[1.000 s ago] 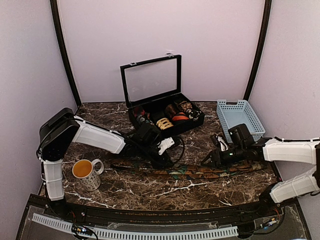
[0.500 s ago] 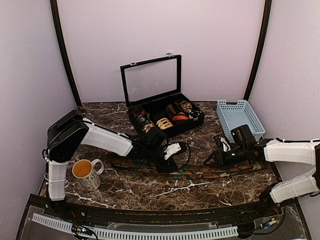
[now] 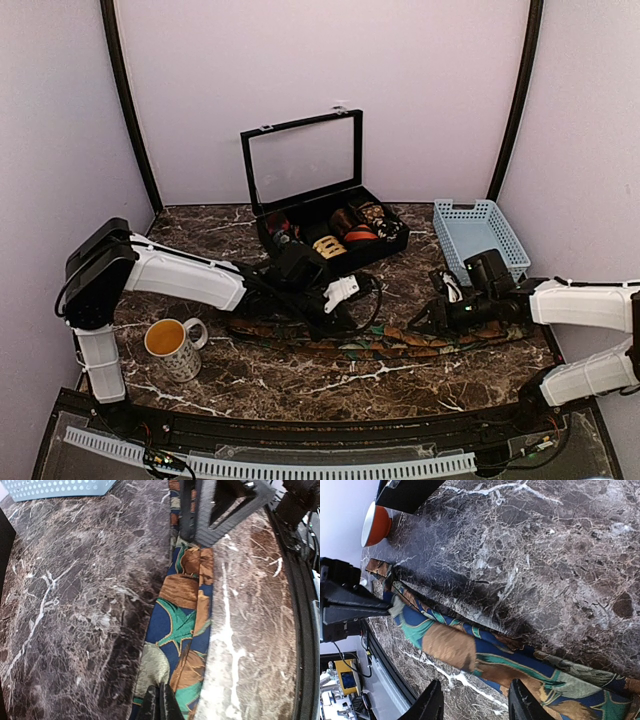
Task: Roll the ties
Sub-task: Adjust the tie at the center of the board.
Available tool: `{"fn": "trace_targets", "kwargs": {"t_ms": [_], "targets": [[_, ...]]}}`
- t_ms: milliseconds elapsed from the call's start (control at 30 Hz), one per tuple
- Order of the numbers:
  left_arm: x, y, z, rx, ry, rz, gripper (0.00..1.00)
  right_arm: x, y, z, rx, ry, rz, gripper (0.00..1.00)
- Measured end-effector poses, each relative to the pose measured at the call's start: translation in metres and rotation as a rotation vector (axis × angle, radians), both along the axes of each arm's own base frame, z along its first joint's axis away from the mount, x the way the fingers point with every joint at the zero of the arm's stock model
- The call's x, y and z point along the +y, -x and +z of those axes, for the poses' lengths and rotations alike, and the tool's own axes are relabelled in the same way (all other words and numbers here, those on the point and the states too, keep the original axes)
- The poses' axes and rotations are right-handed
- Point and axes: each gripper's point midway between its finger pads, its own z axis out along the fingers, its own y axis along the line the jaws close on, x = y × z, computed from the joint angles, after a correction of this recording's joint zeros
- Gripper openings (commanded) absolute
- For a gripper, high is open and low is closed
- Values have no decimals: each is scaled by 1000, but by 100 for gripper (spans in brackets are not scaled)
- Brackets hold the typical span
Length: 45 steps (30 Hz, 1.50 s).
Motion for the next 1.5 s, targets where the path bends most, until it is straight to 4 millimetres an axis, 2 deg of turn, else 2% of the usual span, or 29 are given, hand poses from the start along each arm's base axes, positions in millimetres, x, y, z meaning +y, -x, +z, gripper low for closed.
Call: {"fn": "trace_targets", "kwargs": {"t_ms": [133, 333, 467, 600, 733, 833, 933, 1033, 1300, 1400, 1500], "targets": [[2, 11, 6, 2, 13, -15, 2, 0, 4, -3, 12, -10, 7, 45], [2, 22, -14, 26, -38, -26, 11, 2, 6, -3, 20, -21, 13, 45], [8, 24, -34, 45, -98, -9, 34, 2, 6, -3, 20, -21, 13, 45], [14, 25, -39, 57, -133, 2, 45, 1, 7, -4, 27, -21, 8, 45], [19, 26, -36, 34, -144, -9, 67, 2, 8, -5, 33, -28, 3, 45], [29, 28, -27, 10, -136, -21, 74, 3, 8, -4, 33, -41, 7, 45], [31, 26, -19, -4, -118, -29, 75, 6, 7, -5, 39, -54, 11, 45], [35, 20, -21, -13, -122, -31, 73, 6, 9, -7, 48, -56, 11, 45], [42, 20, -51, 13, -179, -44, 50, -1, -2, -1, 35, -51, -18, 45], [41, 22, -55, 32, -181, -45, 39, -4, -4, -2, 42, -48, -30, 45], [40, 23, -55, 49, -177, -24, 32, -12, -9, -3, 48, -50, -61, 46]]}}
